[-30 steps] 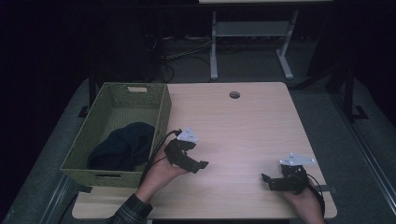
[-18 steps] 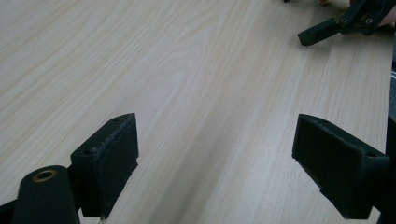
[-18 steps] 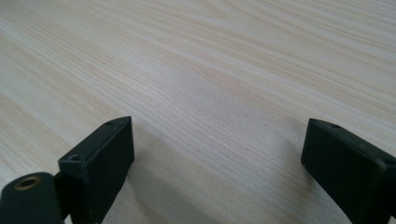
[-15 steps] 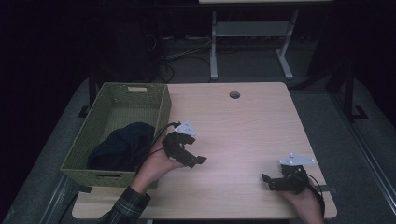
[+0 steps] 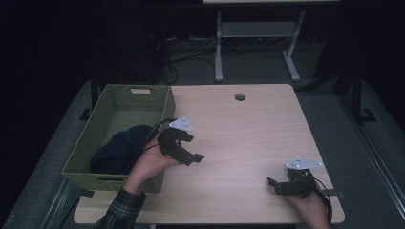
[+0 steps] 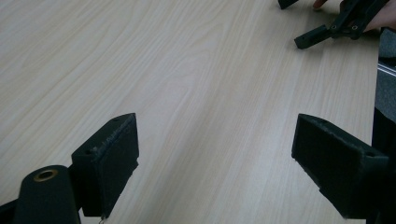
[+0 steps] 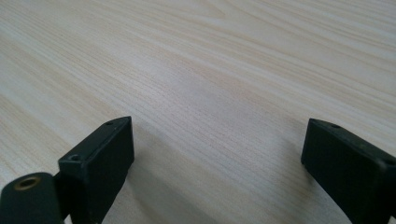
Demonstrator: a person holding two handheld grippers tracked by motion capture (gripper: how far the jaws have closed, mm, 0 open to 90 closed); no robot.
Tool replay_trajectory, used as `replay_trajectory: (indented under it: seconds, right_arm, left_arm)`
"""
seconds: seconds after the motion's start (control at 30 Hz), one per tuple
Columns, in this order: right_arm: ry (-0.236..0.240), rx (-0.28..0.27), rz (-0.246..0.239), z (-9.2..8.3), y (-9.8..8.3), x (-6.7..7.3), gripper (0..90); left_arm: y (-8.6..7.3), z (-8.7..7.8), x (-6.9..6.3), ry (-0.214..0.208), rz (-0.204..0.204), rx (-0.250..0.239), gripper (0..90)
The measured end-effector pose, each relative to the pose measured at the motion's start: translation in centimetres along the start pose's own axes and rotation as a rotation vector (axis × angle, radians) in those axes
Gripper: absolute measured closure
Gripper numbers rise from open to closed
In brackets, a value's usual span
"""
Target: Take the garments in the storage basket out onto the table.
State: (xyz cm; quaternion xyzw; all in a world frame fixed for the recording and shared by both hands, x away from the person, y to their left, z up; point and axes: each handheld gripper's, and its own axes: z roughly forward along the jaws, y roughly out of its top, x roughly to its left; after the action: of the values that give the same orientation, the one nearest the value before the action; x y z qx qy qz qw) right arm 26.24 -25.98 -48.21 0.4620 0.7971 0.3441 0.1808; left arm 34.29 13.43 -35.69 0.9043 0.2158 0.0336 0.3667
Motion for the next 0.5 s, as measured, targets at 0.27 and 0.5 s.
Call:
replay_trajectory:
  seconds: [0.27,0.5]
  right_arm:
    - [0.0,-0.001,0.002,0.0,0.0,0.0,9.1]
    - [0.0,0.0,0.002,0.0,0.0,0.0,9.1]
  left_arm:
    - [0.0,-1.8,0.4,0.009,-0.007,0.011,14.6]
    - [-0.3,-3.6,0.9,0.039,-0.012,0.007,14.9]
